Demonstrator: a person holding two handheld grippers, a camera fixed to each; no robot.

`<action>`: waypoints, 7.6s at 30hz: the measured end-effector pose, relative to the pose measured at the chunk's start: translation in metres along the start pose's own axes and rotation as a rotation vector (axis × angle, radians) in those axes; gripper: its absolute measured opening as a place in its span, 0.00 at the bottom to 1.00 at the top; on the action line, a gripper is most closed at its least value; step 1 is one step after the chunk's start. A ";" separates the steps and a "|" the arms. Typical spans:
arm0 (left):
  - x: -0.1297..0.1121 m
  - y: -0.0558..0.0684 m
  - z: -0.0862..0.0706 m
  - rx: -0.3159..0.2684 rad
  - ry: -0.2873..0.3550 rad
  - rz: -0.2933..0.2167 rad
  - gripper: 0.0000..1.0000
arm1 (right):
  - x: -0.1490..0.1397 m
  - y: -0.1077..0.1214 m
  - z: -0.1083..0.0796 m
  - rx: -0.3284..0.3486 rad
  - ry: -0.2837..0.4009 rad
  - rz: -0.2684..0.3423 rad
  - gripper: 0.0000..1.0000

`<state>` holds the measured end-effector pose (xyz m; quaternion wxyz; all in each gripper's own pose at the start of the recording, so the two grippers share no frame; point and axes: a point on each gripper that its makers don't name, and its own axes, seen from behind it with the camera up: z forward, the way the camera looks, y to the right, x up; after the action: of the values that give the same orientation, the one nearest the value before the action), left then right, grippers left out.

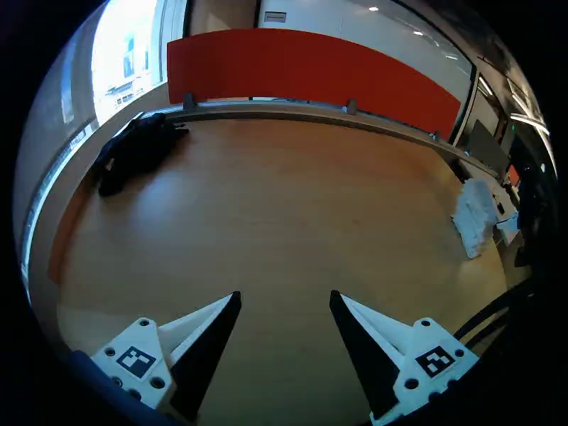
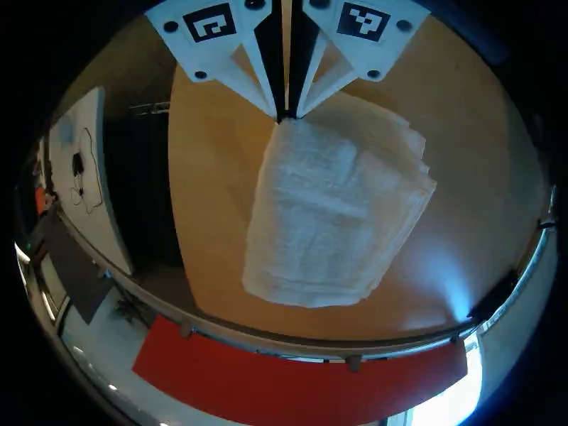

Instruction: Fold towel

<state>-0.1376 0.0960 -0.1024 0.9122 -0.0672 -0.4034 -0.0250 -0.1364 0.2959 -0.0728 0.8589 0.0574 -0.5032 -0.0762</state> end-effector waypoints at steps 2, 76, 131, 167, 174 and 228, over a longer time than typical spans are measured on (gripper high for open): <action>-0.001 -0.001 0.000 0.002 -0.002 -0.001 0.93 | 0.000 0.000 0.001 0.001 -0.001 0.009 0.03; 0.023 -0.012 -0.004 0.006 0.070 -0.029 0.93 | 0.064 -0.034 -0.061 -0.056 0.335 0.126 1.00; 0.173 -0.062 -0.060 0.090 0.646 -0.006 0.93 | 0.198 -0.114 -0.183 -0.182 0.936 0.192 1.00; 0.189 -0.100 -0.058 0.064 0.703 -0.045 0.93 | 0.267 -0.291 -0.165 -0.071 0.973 0.163 1.00; 0.181 -0.105 -0.048 0.088 0.703 -0.020 0.93 | 0.267 -0.305 -0.161 -0.068 0.970 0.156 1.00; 0.095 -0.116 0.053 0.119 0.829 0.012 0.93 | 0.232 -0.315 -0.116 -0.068 1.023 0.153 1.00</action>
<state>-0.1241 -0.0109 0.0144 0.9998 -0.0010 -0.0025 -0.0215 0.0540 -0.0543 0.0144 0.9995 0.0223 -0.0187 0.0082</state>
